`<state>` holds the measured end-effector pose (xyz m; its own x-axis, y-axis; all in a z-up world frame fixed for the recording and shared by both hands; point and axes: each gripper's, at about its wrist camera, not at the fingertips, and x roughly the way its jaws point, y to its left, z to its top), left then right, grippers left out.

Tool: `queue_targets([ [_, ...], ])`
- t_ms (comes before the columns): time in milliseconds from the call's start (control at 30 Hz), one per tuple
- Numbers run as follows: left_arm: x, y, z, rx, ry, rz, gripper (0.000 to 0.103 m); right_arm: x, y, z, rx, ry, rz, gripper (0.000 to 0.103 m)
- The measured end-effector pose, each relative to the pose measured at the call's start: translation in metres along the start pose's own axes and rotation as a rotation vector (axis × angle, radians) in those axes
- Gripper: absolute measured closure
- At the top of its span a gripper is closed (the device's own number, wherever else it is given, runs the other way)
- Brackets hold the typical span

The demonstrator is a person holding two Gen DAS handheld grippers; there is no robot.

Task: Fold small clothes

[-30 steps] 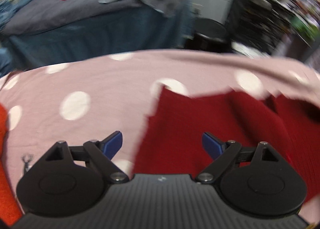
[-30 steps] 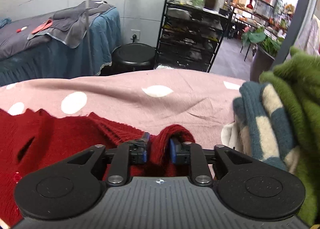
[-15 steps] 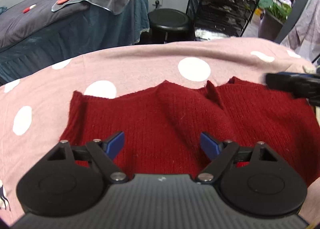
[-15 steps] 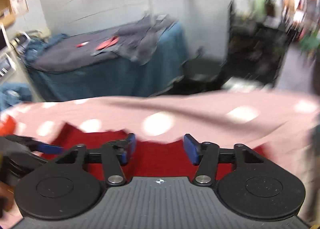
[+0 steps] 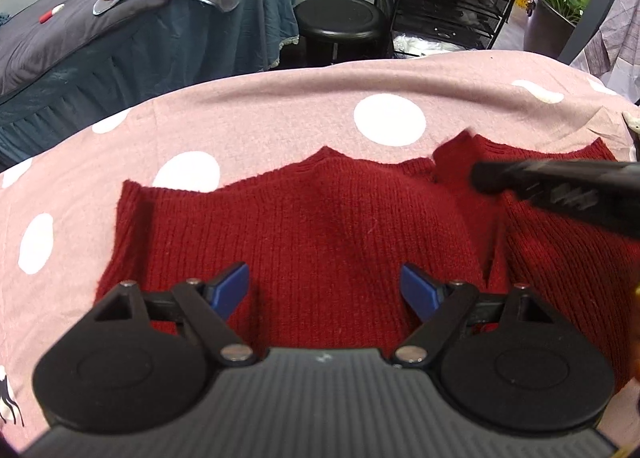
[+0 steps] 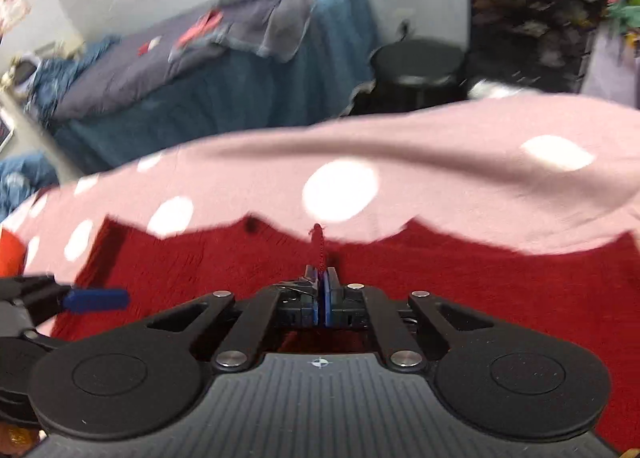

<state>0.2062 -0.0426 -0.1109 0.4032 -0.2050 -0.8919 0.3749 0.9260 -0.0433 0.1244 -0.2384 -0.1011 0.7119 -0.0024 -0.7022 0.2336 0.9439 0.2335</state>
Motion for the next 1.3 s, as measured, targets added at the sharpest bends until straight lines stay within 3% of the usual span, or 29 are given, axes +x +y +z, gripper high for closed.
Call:
queue_targets([
  [133,0.007,-0.009,0.004,0.009,0.007,-0.005,0.02,-0.029,-0.018,-0.001,0.065,-0.072,-0.01,0.099],
  [300,0.023,-0.025,0.01,0.044,0.038,0.013,0.02,-0.045,-0.024,-0.001,0.111,-0.116,0.048,0.099],
  [633,0.053,-0.03,0.02,0.041,0.077,0.04,0.015,-0.043,-0.012,0.004,0.117,-0.115,0.095,0.099],
  [767,0.035,-0.011,0.02,-0.027,0.041,0.04,0.015,-0.037,-0.007,0.007,0.108,-0.113,0.104,0.099],
  [967,-0.008,0.023,0.001,-0.099,-0.014,0.103,0.015,-0.01,0.008,0.015,0.092,-0.07,0.136,0.099],
  [1167,-0.021,0.027,-0.025,-0.082,0.008,0.108,0.015,0.028,0.03,0.01,0.006,0.013,0.048,0.098],
  [1267,-0.021,0.031,-0.038,-0.114,0.031,0.099,0.014,0.039,0.033,0.006,-0.033,0.033,0.014,0.09],
  [1300,-0.02,0.031,-0.041,-0.119,0.037,0.097,0.014,0.042,0.034,0.005,-0.048,0.04,0.001,0.082],
])
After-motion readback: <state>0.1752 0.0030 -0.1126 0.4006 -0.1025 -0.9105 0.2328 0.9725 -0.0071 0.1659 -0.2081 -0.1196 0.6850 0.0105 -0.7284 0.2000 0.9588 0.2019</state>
